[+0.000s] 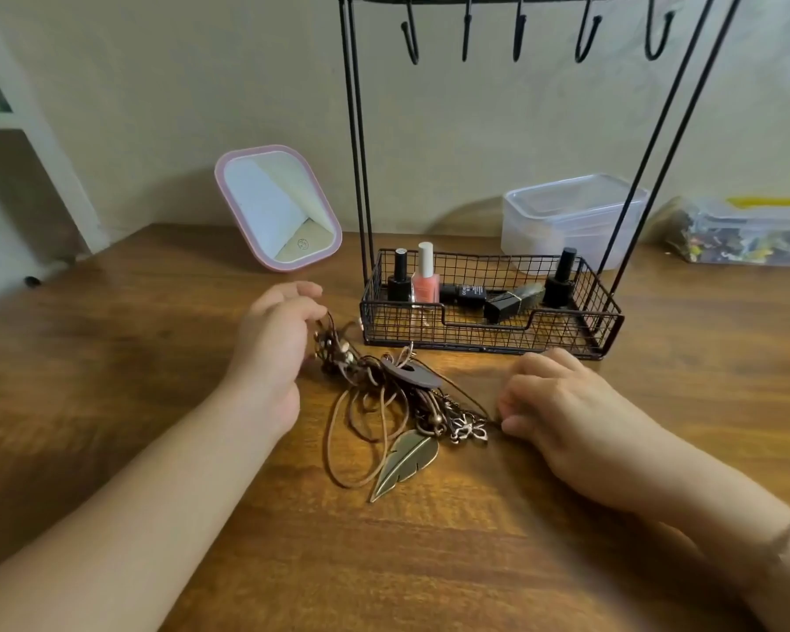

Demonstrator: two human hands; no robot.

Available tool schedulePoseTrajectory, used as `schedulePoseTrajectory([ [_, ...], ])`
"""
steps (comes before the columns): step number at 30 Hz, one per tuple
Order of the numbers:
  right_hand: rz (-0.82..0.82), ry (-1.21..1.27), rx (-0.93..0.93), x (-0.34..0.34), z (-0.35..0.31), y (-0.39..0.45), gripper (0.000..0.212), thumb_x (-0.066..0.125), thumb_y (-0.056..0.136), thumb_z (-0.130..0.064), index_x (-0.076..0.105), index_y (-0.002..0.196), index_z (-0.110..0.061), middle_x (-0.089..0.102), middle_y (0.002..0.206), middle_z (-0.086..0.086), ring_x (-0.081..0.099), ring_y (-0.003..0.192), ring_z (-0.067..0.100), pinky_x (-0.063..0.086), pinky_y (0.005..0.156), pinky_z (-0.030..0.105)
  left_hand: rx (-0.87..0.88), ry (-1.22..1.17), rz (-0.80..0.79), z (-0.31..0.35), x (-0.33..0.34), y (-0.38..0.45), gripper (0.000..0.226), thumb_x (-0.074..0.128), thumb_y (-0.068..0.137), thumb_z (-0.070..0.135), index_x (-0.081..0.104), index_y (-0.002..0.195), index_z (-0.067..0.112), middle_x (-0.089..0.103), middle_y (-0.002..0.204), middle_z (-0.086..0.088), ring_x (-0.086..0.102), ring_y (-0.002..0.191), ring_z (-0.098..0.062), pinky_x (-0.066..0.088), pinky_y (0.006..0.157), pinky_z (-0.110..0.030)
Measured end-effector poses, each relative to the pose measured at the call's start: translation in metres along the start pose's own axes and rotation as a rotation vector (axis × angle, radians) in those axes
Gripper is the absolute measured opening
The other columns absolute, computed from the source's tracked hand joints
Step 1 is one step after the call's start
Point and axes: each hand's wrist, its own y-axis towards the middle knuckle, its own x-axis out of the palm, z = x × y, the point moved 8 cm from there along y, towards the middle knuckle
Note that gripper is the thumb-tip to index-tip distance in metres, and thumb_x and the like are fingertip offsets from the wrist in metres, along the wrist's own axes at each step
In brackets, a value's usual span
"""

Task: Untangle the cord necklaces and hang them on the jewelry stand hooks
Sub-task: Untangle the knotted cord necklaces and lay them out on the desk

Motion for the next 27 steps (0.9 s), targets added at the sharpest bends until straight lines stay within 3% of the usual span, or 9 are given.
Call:
schedulePoseTrajectory([
  [3,0.194,0.331,0.06,-0.018,0.003,-0.003,0.02,0.046,0.1,-0.02,0.048,0.084,-0.031,0.061,0.08,-0.01,0.055,0.077,0.007,0.047,0.067,0.025,0.42,0.236,-0.078,0.03,0.011,-0.02,0.022,0.057,0.089,0.008,0.063,0.1,0.027,0.059,0.115,0.006,0.053,0.112,-0.012,0.043,0.091,-0.028],
  [5,0.29,0.58,0.057,-0.03,0.006,-0.005,0.019,0.042,0.102,-0.013,0.049,0.087,-0.022,0.058,0.068,-0.004,0.056,0.064,0.013,0.054,0.066,0.031,0.676,0.417,-0.31,0.038,0.032,-0.038,0.02,0.059,0.086,0.023,0.063,0.103,0.032,0.061,0.111,0.014,0.053,0.111,-0.004,0.043,0.095,-0.027],
  [8,0.234,0.969,-0.005,-0.033,0.006,-0.006,0.015,0.044,0.099,-0.023,0.049,0.091,-0.012,0.042,0.062,-0.004,0.042,0.056,0.016,0.052,0.057,0.039,0.77,0.84,-0.703,0.008,0.068,-0.06,0.026,0.056,0.091,0.044,0.061,0.116,0.036,0.057,0.116,0.024,0.048,0.117,0.004,0.043,0.099,-0.025],
  [10,0.211,1.085,0.017,-0.033,0.009,-0.007,0.02,0.051,0.093,-0.04,0.054,0.086,-0.021,0.041,0.064,-0.004,0.037,0.055,0.012,0.04,0.049,0.03,0.784,0.961,-0.769,-0.002,0.075,-0.064,0.025,0.057,0.092,0.045,0.062,0.115,0.035,0.056,0.115,0.024,0.045,0.114,0.003,0.044,0.099,-0.027],
  [15,0.441,0.549,-0.078,-0.066,0.02,-0.015,0.019,0.045,0.101,-0.027,0.056,0.086,-0.028,0.055,0.082,-0.008,0.049,0.068,0.006,0.039,0.06,0.015,0.578,0.957,-0.783,-0.001,0.065,-0.051,0.04,0.032,0.099,0.048,0.067,0.087,0.034,0.059,0.103,0.02,0.053,0.107,0.0,0.047,0.094,-0.037],
  [17,0.395,0.763,-0.172,-0.071,0.014,-0.017,0.017,0.049,0.094,-0.018,0.059,0.082,-0.027,0.058,0.085,-0.003,0.052,0.074,0.007,0.04,0.065,0.011,0.546,1.062,-0.761,0.0,0.061,-0.051,0.038,0.032,0.097,0.048,0.065,0.082,0.036,0.06,0.106,0.022,0.055,0.105,0.001,0.049,0.093,-0.037],
  [20,0.203,0.858,-0.198,-0.069,0.003,-0.02,0.027,0.057,0.093,-0.041,0.064,0.076,-0.022,0.065,0.07,0.005,0.061,0.067,0.02,0.048,0.067,0.025,0.605,1.247,-0.714,0.004,0.059,-0.053,0.009,0.053,0.095,0.039,0.061,0.091,0.042,0.054,0.109,0.024,0.055,0.1,-0.001,0.053,0.087,-0.034],
  [23,0.14,0.451,0.017,-0.06,0.013,-0.018,0.039,0.051,0.097,-0.045,0.064,0.069,-0.022,0.068,0.059,0.003,0.065,0.058,0.015,0.048,0.062,0.026,0.559,1.271,-0.737,0.001,0.053,-0.052,0.017,0.061,0.088,0.035,0.061,0.103,0.044,0.052,0.104,0.019,0.049,0.098,-0.002,0.049,0.08,-0.029],
  [27,0.009,-0.158,0.189,-0.047,0.014,-0.018,0.027,0.051,0.095,-0.05,0.061,0.072,-0.04,0.062,0.051,-0.029,0.059,0.055,-0.012,0.041,0.054,0.01,0.576,1.326,-0.592,0.004,0.052,-0.048,0.023,0.053,0.091,0.053,0.062,0.08,0.035,0.051,0.092,0.017,0.041,0.099,-0.007,0.041,0.08,-0.03],
])
